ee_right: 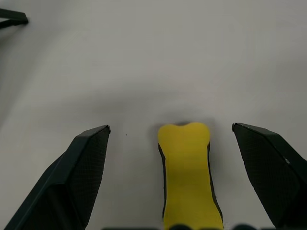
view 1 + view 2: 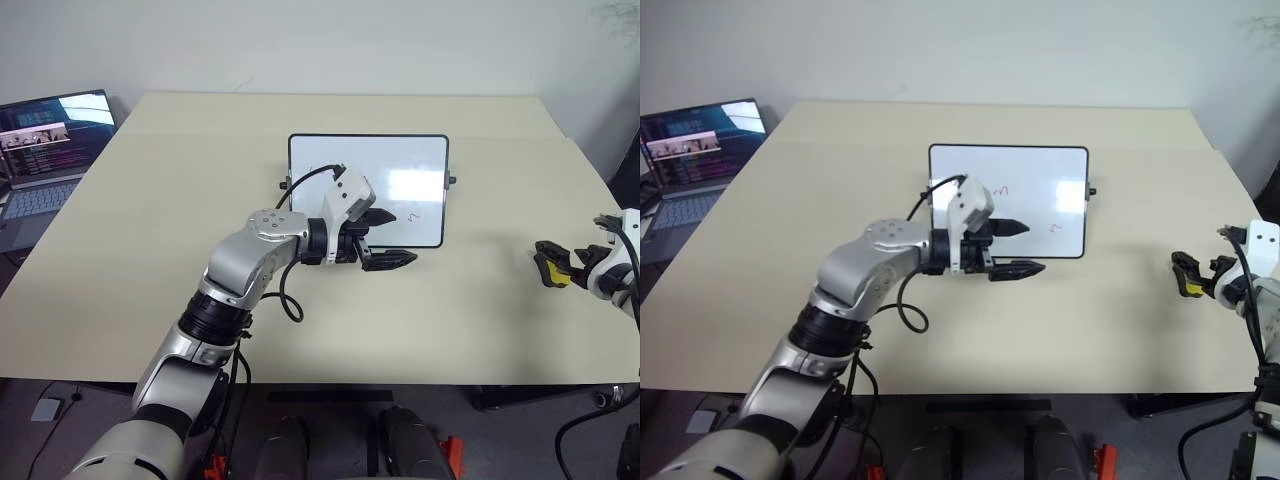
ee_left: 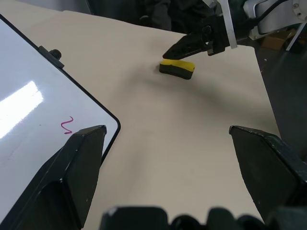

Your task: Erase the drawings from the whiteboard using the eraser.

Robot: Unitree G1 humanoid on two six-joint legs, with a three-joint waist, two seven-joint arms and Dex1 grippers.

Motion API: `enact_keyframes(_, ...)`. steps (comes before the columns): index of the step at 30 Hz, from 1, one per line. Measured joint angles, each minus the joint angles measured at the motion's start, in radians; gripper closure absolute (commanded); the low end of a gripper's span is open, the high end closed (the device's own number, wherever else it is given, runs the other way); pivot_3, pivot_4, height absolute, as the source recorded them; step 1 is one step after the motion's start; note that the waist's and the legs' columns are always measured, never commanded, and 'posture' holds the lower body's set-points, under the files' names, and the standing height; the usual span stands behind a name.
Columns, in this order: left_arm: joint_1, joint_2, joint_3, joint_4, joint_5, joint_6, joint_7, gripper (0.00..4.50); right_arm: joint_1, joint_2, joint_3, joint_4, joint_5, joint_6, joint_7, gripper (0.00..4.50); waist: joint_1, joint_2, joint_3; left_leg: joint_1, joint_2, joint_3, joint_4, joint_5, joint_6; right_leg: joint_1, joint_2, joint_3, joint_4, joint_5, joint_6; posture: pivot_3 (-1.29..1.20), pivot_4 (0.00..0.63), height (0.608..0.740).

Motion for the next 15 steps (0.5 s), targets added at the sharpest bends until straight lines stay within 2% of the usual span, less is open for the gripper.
enact_keyframes(15, 0.000, 0.001, 0.000, -0.008, 0.003, 0.022, -0.002, 0.00, 0.033, 0.021, -0.005, 0.021, -0.018, -0.011, -0.003, 0.03, 0.000, 0.000, 0.000, 0.000, 0.000, 0.000, 0.000, 0.000, 0.000, 0.000, 0.000, 0.000, 0.000, 0.000, 0.000, 0.00, 0.150, 0.740)
